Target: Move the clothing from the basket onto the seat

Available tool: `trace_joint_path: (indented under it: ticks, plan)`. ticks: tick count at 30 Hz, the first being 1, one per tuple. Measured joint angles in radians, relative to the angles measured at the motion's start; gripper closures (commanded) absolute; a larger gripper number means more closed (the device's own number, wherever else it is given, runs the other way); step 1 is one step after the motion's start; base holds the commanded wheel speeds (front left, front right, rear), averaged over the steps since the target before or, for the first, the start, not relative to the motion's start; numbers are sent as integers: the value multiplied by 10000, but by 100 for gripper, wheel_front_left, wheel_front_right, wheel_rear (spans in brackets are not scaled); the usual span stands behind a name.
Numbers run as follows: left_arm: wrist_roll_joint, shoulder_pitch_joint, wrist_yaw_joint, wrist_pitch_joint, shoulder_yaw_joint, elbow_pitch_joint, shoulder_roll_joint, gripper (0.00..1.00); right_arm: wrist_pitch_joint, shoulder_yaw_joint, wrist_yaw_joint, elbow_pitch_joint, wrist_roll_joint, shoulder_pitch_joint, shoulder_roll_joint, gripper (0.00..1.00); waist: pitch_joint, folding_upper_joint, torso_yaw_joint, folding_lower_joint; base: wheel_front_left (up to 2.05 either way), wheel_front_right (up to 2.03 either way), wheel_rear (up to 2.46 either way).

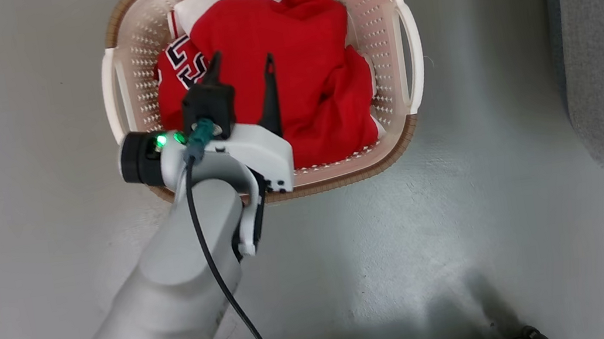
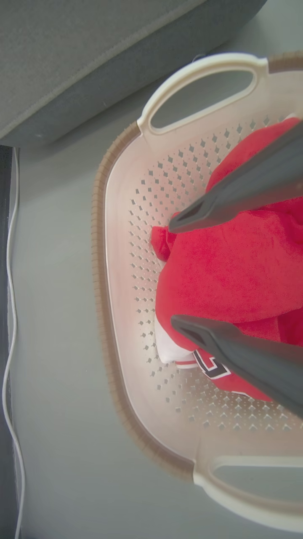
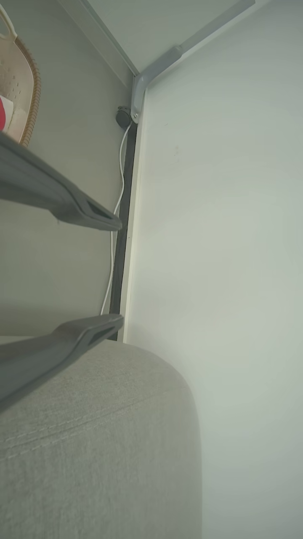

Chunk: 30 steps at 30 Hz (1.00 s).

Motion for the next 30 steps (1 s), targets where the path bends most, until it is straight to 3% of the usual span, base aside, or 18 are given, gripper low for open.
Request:
trace_joint_path:
  ticks: [8,26,30]
  plan:
    - [-1411,-1209,-59,0,-656,1766,-2,0,-40,184,2,-545,104,-344,6,0,524,0,-358,0,0,0,0]
    - [-3921,-2622,1411,46,-2702,3647,23,0,-42,194,2,-1298,105,-597,4,0,1568,0,-781,0,0,0,0]
    - [-4401,-2829,1440,284,-3009,3810,23,0,-42,186,2,-1486,105,-601,8,0,1690,0,-859,0,0,0,0]
